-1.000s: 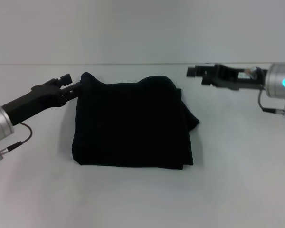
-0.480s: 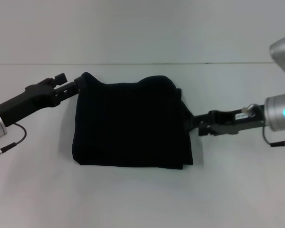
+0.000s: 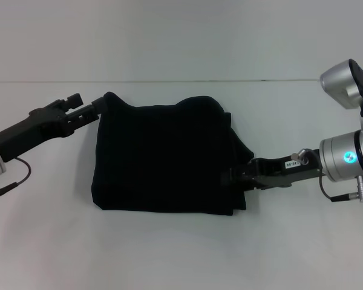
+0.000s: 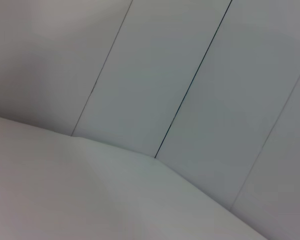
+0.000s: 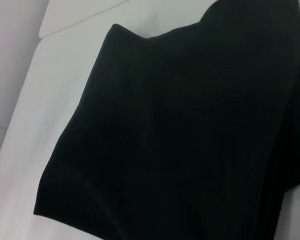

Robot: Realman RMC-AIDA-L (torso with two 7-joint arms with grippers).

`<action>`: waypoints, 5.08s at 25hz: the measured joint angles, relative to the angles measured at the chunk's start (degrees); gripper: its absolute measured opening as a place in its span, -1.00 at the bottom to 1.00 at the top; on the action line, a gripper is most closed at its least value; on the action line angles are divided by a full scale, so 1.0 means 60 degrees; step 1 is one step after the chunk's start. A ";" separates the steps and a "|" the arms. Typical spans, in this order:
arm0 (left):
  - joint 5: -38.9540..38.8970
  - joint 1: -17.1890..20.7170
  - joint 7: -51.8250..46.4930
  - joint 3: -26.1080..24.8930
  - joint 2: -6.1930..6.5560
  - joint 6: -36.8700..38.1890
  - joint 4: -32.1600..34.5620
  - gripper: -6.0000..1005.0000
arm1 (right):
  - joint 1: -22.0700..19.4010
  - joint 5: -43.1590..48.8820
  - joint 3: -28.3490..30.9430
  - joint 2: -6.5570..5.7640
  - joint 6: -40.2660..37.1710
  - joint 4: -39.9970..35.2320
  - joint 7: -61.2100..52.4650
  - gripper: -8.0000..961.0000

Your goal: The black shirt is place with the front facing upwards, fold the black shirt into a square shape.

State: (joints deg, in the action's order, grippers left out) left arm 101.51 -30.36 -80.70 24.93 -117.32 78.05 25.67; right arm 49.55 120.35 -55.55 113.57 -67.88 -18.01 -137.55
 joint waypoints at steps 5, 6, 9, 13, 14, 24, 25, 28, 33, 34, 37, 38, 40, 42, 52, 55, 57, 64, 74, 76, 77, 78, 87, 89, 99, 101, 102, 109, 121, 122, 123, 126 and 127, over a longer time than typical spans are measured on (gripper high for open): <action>0.0000 0.0034 0.0002 -0.0136 -0.0007 0.0000 0.0000 0.71 | -0.0049 0.0009 0.0000 0.0228 0.0198 0.0023 0.0003 0.58; 0.0000 0.0035 0.0004 -0.0149 -0.0010 -0.0006 0.0000 0.71 | -0.0050 0.0010 0.0000 0.0281 0.0258 0.0023 0.0012 0.58; 0.0000 0.0036 0.0013 -0.0159 -0.0013 -0.0041 0.0000 0.71 | -0.0031 0.0010 0.0000 0.0450 0.0432 0.0023 0.0039 0.57; 0.0000 0.0036 0.0012 -0.0158 -0.0015 -0.0062 0.0000 0.71 | 0.0004 0.0000 0.0020 0.0571 0.0589 0.0014 0.0008 0.56; 0.0001 0.0036 0.0013 -0.0157 -0.0015 -0.0077 0.0000 0.71 | -0.0012 -0.0015 0.0041 0.0582 0.0601 -0.0006 0.0004 0.56; 0.0000 0.0051 0.0032 -0.0156 -0.0031 -0.0089 -0.0001 0.71 | -0.0119 -0.0049 0.0122 0.0630 0.0770 -0.0017 0.0122 -0.12; 0.0000 0.0051 0.0032 -0.0156 -0.0031 -0.0089 -0.0001 0.71 | -0.0135 -0.0052 0.0140 0.0642 0.0798 -0.0025 0.0161 -0.18; 0.0000 0.0051 0.0029 -0.0156 -0.0059 -0.0090 -0.0006 0.71 | -0.0217 -0.0063 0.0319 0.0664 0.0898 -0.0047 0.0356 -0.35; 0.0000 0.0051 0.0013 -0.0157 -0.0071 -0.0060 -0.0019 0.71 | -0.0486 -0.0066 0.0732 0.0578 0.0936 -0.0174 0.0577 -0.75; 0.0000 0.0051 0.0012 -0.0157 -0.0074 -0.0049 -0.0023 0.71 | -0.0542 -0.0066 0.0778 0.0556 0.0920 -0.0225 0.0600 -0.83; 0.0001 0.0051 0.0010 -0.0152 -0.0075 -0.0037 -0.0042 0.71 | -0.0781 -0.0066 0.0918 0.0466 0.0873 -0.0394 0.0609 -0.89; 0.0001 0.0051 0.0009 -0.0140 -0.0075 -0.0037 -0.0047 0.71 | -0.0844 -0.0066 0.0956 0.0435 0.0838 -0.0431 0.0611 -0.91; 0.0007 0.0051 0.0008 -0.0121 -0.0074 -0.0041 -0.0057 0.71 | -0.0962 -0.0065 0.0990 0.0377 0.0770 -0.0456 0.0613 -0.93; 0.0029 0.0045 0.0006 -0.0106 -0.0075 -0.0072 -0.0077 0.71 | -0.1100 -0.0063 0.0998 0.0333 0.0678 -0.0558 0.0615 -0.93; 0.0077 -0.0025 0.0003 -0.0054 -0.0103 -0.0089 -0.0092 0.71 | -0.1904 -0.0065 0.1672 0.0329 0.0141 -0.1431 0.0896 -0.92; 0.0077 -0.0056 0.0003 -0.0051 -0.0104 -0.0089 -0.0090 0.71 | -0.1967 -0.0068 0.1741 0.0342 0.0121 -0.1432 0.1022 -0.89; 0.0077 -0.0079 0.0003 -0.0045 -0.0104 -0.0112 -0.0089 0.71 | -0.2003 -0.0072 0.1779 0.0344 0.0129 -0.1421 0.1124 -0.87; 0.0088 -0.0358 -0.0224 -0.0005 -0.0103 -0.0526 -0.0115 0.71 | -0.2185 -0.0079 0.2421 0.0349 -0.0120 -0.1389 0.1815 -0.75; 0.0106 -0.0836 -0.0723 0.0280 -0.0131 -0.1565 -0.0134 0.71 | -0.2743 -0.0078 0.3564 0.0381 -0.0606 -0.1405 0.2944 -0.23; 0.0113 -0.0919 -0.1155 0.0612 -0.0133 -0.2054 -0.0135 0.71 | -0.2906 -0.0079 0.4010 0.0364 -0.0766 -0.1423 0.3295 -0.13; 0.0114 -0.0958 -0.1350 0.0746 -0.0130 -0.2270 -0.0135 0.71 | -0.2985 -0.0079 0.4209 0.0337 -0.0855 -0.1425 0.3439 -0.09; 0.0114 -0.0988 -0.1541 0.0872 -0.0129 -0.2447 -0.0135 0.71 | -0.3071 -0.0078 0.4423 0.0305 -0.0987 -0.1425 0.3632 -0.04; 0.0120 -0.1386 -0.3897 0.2981 0.0085 -0.4347 -0.0426 0.71 | -0.3564 -0.0077 0.6694 -0.0003 -0.2543 -0.1442 0.5161 0.59; 0.0127 -0.1472 -0.4131 0.3333 0.0090 -0.4606 -0.0518 0.71 | -0.3577 -0.0077 0.6853 -0.0046 -0.2716 -0.1442 0.5248 0.65; 0.0162 -0.1789 -0.4726 0.4692 0.0025 -0.4841 -0.0632 0.71 | -0.3449 -0.0077 0.7002 -0.0206 -0.2807 -0.1449 0.5271 0.87; 0.0184 -0.1827 -0.4730 0.4730 0.0004 -0.4858 -0.0632 0.71 | -0.3416 -0.0077 0.7005 -0.0216 -0.2808 -0.1451 0.5270 0.87; 0.0217 -0.1862 -0.4734 0.4757 -0.0013 -0.4869 -0.0632 0.71 | -0.3403 -0.0078 0.7006 -0.0216 -0.2808 -0.1452 0.5270 0.87; 0.0594 -0.2427 -0.4742 0.4944 -0.0104 -0.4870 -0.0802 0.71 | -0.3368 -0.0078 0.7015 -0.0214 -0.2815 -0.1452 0.5268 0.87; 0.0643 -0.2963 -0.4670 0.5212 -0.0147 -0.4933 -0.0684 0.71 | -0.3364 -0.0078 0.6974 -0.0225 -0.2837 -0.1452 0.5285 0.87; 0.0644 -0.2987 -0.4669 0.5235 -0.0147 -0.4965 -0.0657 0.71 | -0.3364 -0.0078 0.6971 -0.0225 -0.2840 -0.1453 0.5288 0.87; 0.0644 -0.3013 -0.4670 0.5259 -0.0147 -0.4987 -0.0640 0.71 | -0.3364 -0.0078 0.6970 -0.0225 -0.2840 -0.1452 0.5294 0.87; 0.0645 -0.3166 -0.4642 0.5359 -0.0144 -0.5040 -0.0588 0.71 | -0.3363 -0.0078 0.6974 -0.0220 -0.2840 -0.1452 0.5366 0.87; 0.0645 -0.3166 -0.4642 0.5359 -0.0144 -0.5040 -0.0588 0.71 | -0.3363 -0.0078 0.6974 -0.0220 -0.2840 -0.1452 0.5366 0.87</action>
State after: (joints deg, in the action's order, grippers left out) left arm 105.38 -49.35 -108.55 57.09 -118.19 47.81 22.14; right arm 29.37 119.88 -13.70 112.25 -84.92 -26.72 -105.35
